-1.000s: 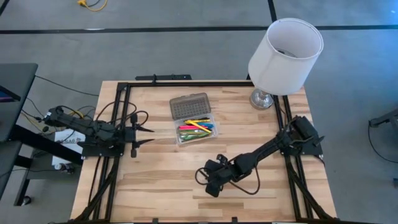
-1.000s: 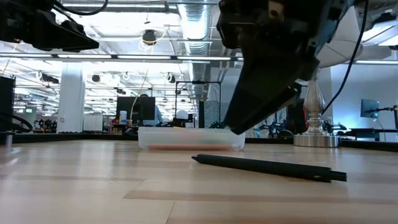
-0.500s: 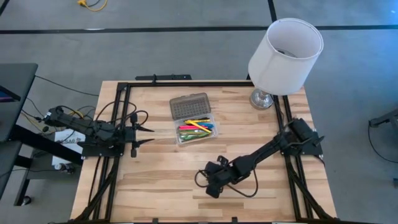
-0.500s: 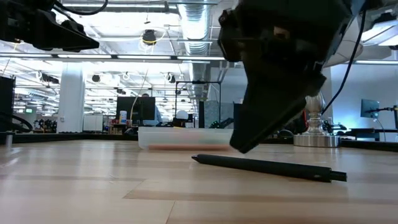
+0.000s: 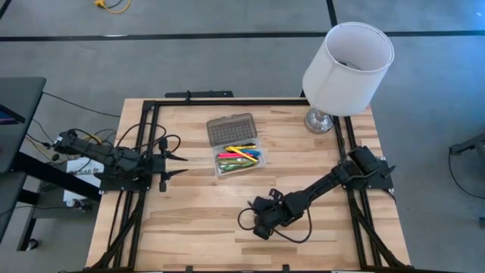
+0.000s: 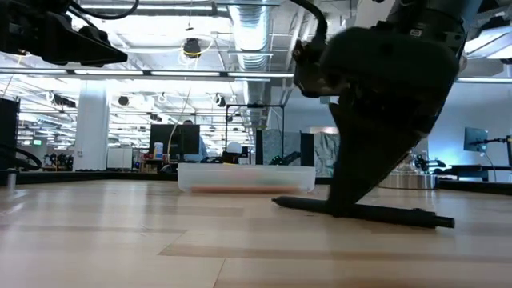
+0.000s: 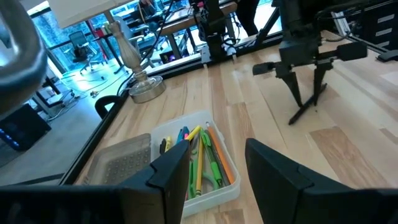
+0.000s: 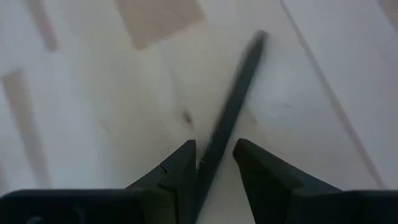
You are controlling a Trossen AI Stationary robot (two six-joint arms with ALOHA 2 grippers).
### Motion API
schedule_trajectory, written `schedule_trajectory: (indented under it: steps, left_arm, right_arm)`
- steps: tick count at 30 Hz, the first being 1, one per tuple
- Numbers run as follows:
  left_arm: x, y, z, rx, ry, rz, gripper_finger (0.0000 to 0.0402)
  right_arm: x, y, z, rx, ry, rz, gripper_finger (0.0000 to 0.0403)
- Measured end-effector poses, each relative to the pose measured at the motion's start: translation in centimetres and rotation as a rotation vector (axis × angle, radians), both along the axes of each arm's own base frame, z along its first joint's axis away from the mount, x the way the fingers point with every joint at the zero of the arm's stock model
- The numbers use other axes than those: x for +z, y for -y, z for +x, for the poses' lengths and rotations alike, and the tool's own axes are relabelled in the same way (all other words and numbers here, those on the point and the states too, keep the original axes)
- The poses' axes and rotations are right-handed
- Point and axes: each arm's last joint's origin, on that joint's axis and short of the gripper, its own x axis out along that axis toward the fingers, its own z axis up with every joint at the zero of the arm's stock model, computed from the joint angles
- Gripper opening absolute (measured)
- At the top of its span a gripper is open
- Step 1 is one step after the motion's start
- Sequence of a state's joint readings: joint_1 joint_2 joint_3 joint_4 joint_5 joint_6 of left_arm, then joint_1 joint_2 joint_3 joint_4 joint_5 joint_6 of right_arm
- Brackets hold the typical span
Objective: Pick & place school supplies into a supply box
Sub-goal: Put the black pen into the transparent supply box
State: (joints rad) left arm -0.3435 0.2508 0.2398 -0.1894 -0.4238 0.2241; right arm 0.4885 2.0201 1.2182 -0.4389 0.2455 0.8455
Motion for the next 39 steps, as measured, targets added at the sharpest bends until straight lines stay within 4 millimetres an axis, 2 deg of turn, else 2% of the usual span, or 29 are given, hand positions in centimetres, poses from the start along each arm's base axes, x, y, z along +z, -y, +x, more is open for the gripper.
schedule_trajectory:
  steps: [3, 10, 19, 25, 33, 39]
  left_arm:
    - [0.0, 0.0, 0.0, -0.008, -0.001, -0.001, 0.0151]
    - [0.0, 0.1, 0.0, -0.017, -0.001, -0.003, 0.0151]
    - [0.0, 0.1, 0.0, -0.018, -0.001, -0.003, 0.0151]
    - [0.0, 0.1, 0.0, -0.026, -0.001, -0.005, 0.0151]
    - [0.0, 0.1, 0.0, -0.035, -0.002, -0.009, 0.0151]
    - [-0.2, 0.1, 0.1, -0.037, 0.01, -0.005, 0.0151]
  right_arm:
    - [-0.7, 0.3, -0.4, -0.028, -0.056, -0.023, 0.0118]
    - [-0.5, 1.0, -0.6, -0.06, -0.096, -0.038, 0.0112]
    - [0.1, 2.3, -1.3, -0.086, -0.252, -0.11, 0.0055]
    - [0.1, 2.7, -1.1, -0.015, -0.267, -0.127, 0.0011]
    - [0.2, 2.9, -1.0, 0.081, -0.266, -0.182, 0.0022]
    - [0.3, 2.5, -0.8, 0.212, -0.232, -0.291, 0.0005]
